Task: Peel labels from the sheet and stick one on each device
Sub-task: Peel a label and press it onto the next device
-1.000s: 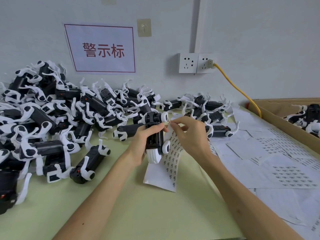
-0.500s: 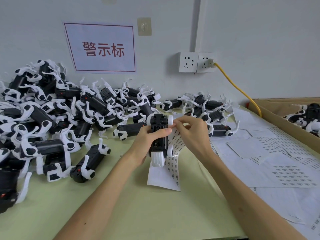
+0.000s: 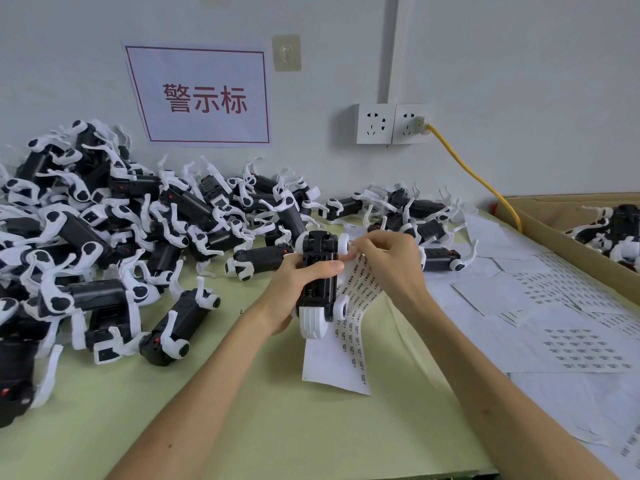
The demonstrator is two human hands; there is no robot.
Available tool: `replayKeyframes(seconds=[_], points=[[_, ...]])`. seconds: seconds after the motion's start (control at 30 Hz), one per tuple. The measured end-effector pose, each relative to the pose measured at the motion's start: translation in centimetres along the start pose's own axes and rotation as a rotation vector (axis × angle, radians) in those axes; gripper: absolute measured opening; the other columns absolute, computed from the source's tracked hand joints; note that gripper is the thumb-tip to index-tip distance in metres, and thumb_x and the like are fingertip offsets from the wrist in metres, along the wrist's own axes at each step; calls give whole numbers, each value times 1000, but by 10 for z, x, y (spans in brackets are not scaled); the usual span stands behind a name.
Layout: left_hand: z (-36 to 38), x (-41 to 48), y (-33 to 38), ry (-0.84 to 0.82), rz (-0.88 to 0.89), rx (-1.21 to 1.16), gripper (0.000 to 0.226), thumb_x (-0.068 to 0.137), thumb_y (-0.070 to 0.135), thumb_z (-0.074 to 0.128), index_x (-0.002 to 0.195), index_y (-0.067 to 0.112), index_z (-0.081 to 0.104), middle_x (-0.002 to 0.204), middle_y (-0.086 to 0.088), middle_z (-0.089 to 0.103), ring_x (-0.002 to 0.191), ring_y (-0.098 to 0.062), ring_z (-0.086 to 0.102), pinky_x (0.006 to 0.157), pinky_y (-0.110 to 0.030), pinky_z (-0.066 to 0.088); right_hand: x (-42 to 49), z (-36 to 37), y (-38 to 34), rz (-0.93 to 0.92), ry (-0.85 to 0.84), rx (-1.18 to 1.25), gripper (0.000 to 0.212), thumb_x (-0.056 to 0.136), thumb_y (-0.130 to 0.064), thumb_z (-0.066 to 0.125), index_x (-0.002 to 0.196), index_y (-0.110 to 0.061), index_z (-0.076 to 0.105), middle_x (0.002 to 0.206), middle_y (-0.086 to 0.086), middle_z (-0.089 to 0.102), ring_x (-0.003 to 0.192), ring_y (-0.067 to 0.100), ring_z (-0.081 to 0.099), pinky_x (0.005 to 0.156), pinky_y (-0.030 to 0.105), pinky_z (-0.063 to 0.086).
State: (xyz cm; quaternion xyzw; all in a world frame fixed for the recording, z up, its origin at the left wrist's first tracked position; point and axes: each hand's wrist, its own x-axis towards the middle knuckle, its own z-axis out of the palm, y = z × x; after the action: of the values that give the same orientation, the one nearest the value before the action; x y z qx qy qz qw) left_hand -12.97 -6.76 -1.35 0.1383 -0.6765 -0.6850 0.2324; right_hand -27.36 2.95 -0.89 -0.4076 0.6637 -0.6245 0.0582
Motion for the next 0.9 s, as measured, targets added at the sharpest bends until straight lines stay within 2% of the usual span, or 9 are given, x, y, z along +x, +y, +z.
replayKeyframes(seconds=[0.1,0.17,0.27,0.33,0.43,0.57,0.7,0.83,0.9], points=[[-2,2,-1,-40,-2,-21,50,74,38,73,119,19,78,128,-9,71,125,-35,60,112,-53,43,5,-3,3,34,-5,-17,23,90,-12,60,74,-18,76,70,-8,74,56,9,55,57,30,47],[-3,2,0,-51,-1,-42,42,80,35,69,118,20,78,126,-5,73,126,-33,61,109,-50,47,8,-5,5,50,-18,-21,21,92,-17,63,77,-20,77,68,-8,70,59,8,58,61,30,48],[-6,3,0,-44,26,-101,38,84,31,63,115,15,78,99,4,78,91,-13,74,81,-29,60,8,-7,4,60,-141,70,21,96,-25,63,82,-18,77,65,1,66,55,7,51,57,22,40],[-8,4,0,-57,33,-188,40,86,29,59,118,10,74,97,5,77,72,-4,70,66,-18,55,8,-8,4,48,-200,113,18,97,-25,65,87,-17,77,77,7,71,61,8,57,58,17,43],[-9,4,0,-91,30,-245,40,87,28,57,120,12,74,106,4,77,69,-3,69,64,-16,54,10,-8,4,60,-190,142,14,95,-16,67,87,-9,76,75,-4,72,63,4,63,56,12,46],[-7,2,1,-136,30,-205,47,90,27,52,131,8,65,99,9,78,68,1,68,65,-10,52,11,-12,2,131,-169,181,19,94,-13,66,84,1,74,94,11,76,73,10,69,65,19,51],[-7,1,2,-141,21,-234,45,89,27,53,127,10,69,115,5,77,68,0,68,66,-13,53,10,-11,0,176,-169,205,24,94,-14,66,91,9,72,106,20,71,79,19,66,75,33,52],[-6,-1,4,-154,-20,-275,46,87,29,55,127,9,69,112,1,78,73,-6,71,67,-18,56,8,-11,-3,224,-166,251,19,94,-14,67,80,-1,72,80,8,66,66,12,63,59,21,50],[-5,-2,5,-185,-38,-266,53,89,29,54,135,4,61,95,3,78,71,-5,71,66,-18,56,9,-13,-3,257,-162,277,20,94,-13,67,75,-7,70,75,2,66,62,9,62,52,19,47]])
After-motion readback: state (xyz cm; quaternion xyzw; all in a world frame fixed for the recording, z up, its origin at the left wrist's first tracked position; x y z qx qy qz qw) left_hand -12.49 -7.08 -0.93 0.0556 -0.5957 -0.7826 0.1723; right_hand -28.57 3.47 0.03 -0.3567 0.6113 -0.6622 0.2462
